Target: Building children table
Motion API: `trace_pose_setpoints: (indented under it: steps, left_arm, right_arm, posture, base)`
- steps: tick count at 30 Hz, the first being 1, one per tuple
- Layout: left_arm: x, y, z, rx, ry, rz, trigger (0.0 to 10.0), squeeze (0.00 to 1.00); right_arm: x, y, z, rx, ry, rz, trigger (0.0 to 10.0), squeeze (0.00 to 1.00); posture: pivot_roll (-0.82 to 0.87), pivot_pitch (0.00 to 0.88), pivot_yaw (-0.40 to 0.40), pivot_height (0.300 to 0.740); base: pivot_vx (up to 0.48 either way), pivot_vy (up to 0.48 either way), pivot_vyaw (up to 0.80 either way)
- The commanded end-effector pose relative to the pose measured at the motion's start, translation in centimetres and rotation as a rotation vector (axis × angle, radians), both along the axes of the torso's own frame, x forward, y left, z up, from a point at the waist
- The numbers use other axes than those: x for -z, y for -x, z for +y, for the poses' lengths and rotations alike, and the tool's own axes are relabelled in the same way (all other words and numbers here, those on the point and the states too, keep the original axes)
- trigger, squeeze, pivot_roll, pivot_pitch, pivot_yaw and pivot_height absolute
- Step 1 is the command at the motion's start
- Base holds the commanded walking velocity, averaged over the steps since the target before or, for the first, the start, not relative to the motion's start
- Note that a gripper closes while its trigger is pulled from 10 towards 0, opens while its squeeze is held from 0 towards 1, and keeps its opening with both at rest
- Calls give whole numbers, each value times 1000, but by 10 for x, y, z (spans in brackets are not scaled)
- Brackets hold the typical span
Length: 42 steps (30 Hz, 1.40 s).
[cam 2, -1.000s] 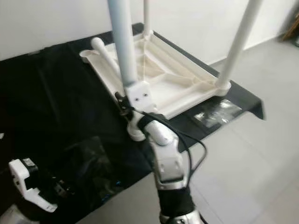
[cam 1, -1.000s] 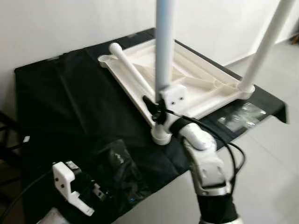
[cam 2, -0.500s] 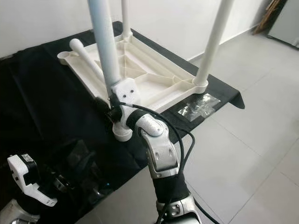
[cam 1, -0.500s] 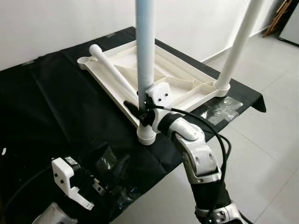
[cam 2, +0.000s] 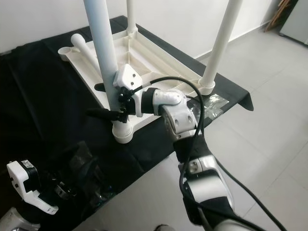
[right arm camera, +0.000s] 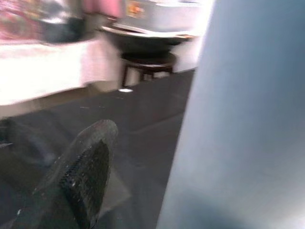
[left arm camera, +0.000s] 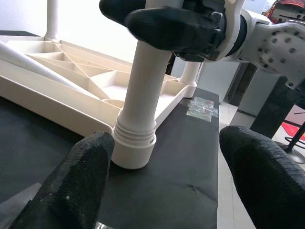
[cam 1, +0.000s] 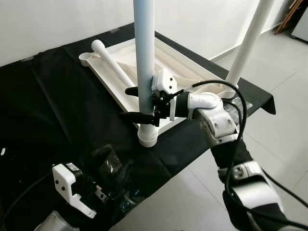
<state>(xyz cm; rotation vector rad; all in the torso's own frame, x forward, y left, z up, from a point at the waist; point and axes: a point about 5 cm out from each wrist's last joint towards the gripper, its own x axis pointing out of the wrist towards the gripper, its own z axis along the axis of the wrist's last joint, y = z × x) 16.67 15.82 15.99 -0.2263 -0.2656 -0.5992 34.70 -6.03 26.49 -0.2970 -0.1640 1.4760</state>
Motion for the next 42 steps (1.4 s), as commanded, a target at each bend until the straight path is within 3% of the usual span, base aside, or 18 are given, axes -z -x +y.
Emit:
trace_pose_setpoints:
  steps: [1,10,11,19,25,30,31,32,33,34,35,36,37,38,39,40,41,42]
  left_arm:
    - [-2,3,-2,6,-8,4,10000,0]
    - [-2,7,-2,5,-7,11,10000,0]
    - [-3,7,-3,4,-7,12,10000,0]
    - [-3,7,-3,5,-4,15,10000,0]
    - [-2,5,-3,4,-3,15,10000,0]
    - [-2,5,-3,4,-3,15,10000,0]
    - [-2,4,-3,6,-4,15,10000,0]
    - [-2,4,-3,6,-4,15,10000,0]
    - [-1,3,-3,6,-6,14,10000,0]
    - [-1,2,-2,5,-7,14,10000,0]
    - [-1,2,-2,5,-7,14,10000,0]
    - [-1,1,-1,4,-8,13,10000,0]
    - [0,0,0,3,-8,13,10000,0]
    - [0,0,0,3,-8,13,10000,0]
    - [0,-1,1,4,-9,12,10000,0]
    - [0,-1,1,4,-9,12,10000,0]
    - [0,-3,1,4,-11,11,10000,0]
    - [0,-3,1,4,-11,11,10000,0]
  right_arm:
    - [-2,2,3,-118,34,7,10000,0]
    - [-8,-8,-3,-197,80,39,10000,0]
    - [-8,-10,-5,-210,89,43,0,0]
    - [-8,-14,-16,-233,110,57,0,0]
    - [1,-16,-18,-118,61,13,0,0]
    - [2,-18,-18,-103,56,6,0,0]
    - [11,-19,-18,44,13,24,0,0]
    - [11,-19,-18,44,13,24,0,0]
    - [28,-19,-13,298,-27,58,0,0]
    - [50,-10,-15,691,-35,7,0,0]
    - [50,-10,-15,691,-35,7,0,0]
    - [59,1,-26,993,-49,-48,0,0]
    - [69,23,-15,1045,-57,-50,0,0]
    - [69,23,-15,1045,-57,-50,0,0]
    - [74,39,0,1012,-71,-35,0,0]
    - [74,39,0,1012,-71,-35,0,0]
    - [76,47,16,938,-93,-4,0,0]
    - [76,47,16,938,-93,-4,0,0]
  posture:
    - [97,223,3,740]
    - [114,235,2,740]
    - [113,237,1,740]
    - [100,242,-1,740]
    - [70,232,0,740]
    - [70,232,0,740]
    - [57,224,-2,740]
    - [57,224,-2,740]
    - [54,221,-8,740]
    - [40,222,-5,740]
    - [40,222,-5,740]
    - [40,222,-5,740]
    - [35,224,1,740]
    - [35,224,1,740]
    - [35,224,1,740]
    - [35,224,1,740]
    - [29,199,12,740]
    - [29,199,12,740]
  base:
    - [0,0,0]
    - [0,0,0]
    - [0,0,0]
    - [0,0,0]
    - [0,0,0]
    - [0,0,0]
    - [0,0,0]
    - [0,0,0]
    - [0,0,0]
    - [0,0,0]
    - [0,0,0]
    - [0,0,0]
    - [0,0,0]
    - [0,0,0]
    - [0,0,0]
    - [0,0,0]
    - [0,0,0]
    - [0,0,0]
